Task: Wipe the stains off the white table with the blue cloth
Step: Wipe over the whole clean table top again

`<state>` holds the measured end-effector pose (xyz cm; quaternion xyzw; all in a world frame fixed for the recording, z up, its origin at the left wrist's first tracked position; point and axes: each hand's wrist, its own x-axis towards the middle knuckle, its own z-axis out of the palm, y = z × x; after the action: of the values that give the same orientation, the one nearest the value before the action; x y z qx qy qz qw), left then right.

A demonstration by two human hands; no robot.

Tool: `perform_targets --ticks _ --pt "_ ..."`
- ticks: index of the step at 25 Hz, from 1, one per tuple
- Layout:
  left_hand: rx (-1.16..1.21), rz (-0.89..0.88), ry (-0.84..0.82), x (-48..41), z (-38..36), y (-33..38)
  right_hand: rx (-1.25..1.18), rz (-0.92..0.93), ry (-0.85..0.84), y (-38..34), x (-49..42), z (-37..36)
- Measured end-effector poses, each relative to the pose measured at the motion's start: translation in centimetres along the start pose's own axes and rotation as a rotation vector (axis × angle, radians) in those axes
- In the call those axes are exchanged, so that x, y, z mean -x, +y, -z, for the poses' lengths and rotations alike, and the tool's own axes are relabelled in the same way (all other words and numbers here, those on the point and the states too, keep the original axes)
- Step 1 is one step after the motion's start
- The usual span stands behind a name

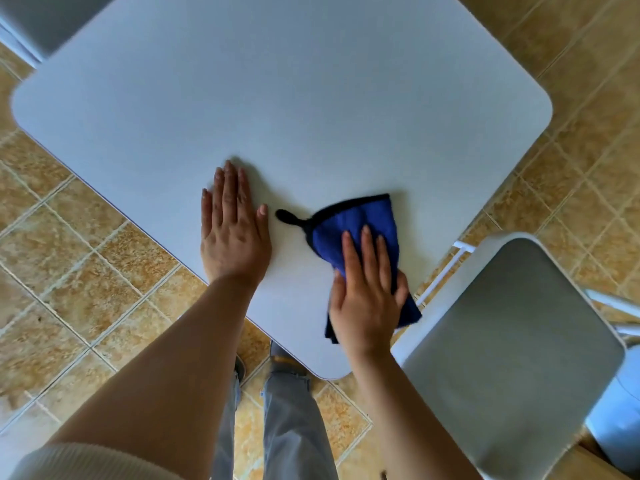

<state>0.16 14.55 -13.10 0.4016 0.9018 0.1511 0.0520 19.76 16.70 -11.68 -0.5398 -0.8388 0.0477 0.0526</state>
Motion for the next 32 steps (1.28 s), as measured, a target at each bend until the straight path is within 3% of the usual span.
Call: perform_targets --ticks 5,8,12,15,17,21,25,27,32 --pt "-0.018 0.003 0.001 -0.1 -0.1 0.1 0.03 -0.288 0.033 5.7 -7.9 0.4" --pt "-0.029 0.009 0.01 -0.1 -0.2 0.2 -0.013 -0.341 0.013 4.8 -14.8 -0.1" --pt "-0.035 0.005 0.024 -0.1 -0.2 0.3 -0.044 -0.177 0.055 -1.6 -16.4 -1.1" --pt "-0.035 0.007 0.031 -0.1 -0.1 0.2 -0.058 0.067 0.052 -4.7 -11.1 -1.4" --pt "-0.032 0.006 0.023 -0.1 -0.1 0.2 -0.055 0.134 0.002 -3.9 -7.1 -0.7" --pt "-0.034 0.01 0.021 -0.1 -0.2 0.2 0.032 0.043 -0.031 2.5 -4.4 0.3" --pt "-0.032 0.01 0.006 -0.2 -0.2 0.2 0.038 -0.248 0.029 5.6 -10.9 0.3" --pt "-0.036 0.01 0.005 -0.2 -0.1 0.1 0.003 -0.308 -0.01 4.8 -15.7 0.2" --pt "-0.025 -0.001 0.021 -0.2 -0.2 -0.1 0.001 -0.125 -0.059 -2.4 -20.3 -1.2"
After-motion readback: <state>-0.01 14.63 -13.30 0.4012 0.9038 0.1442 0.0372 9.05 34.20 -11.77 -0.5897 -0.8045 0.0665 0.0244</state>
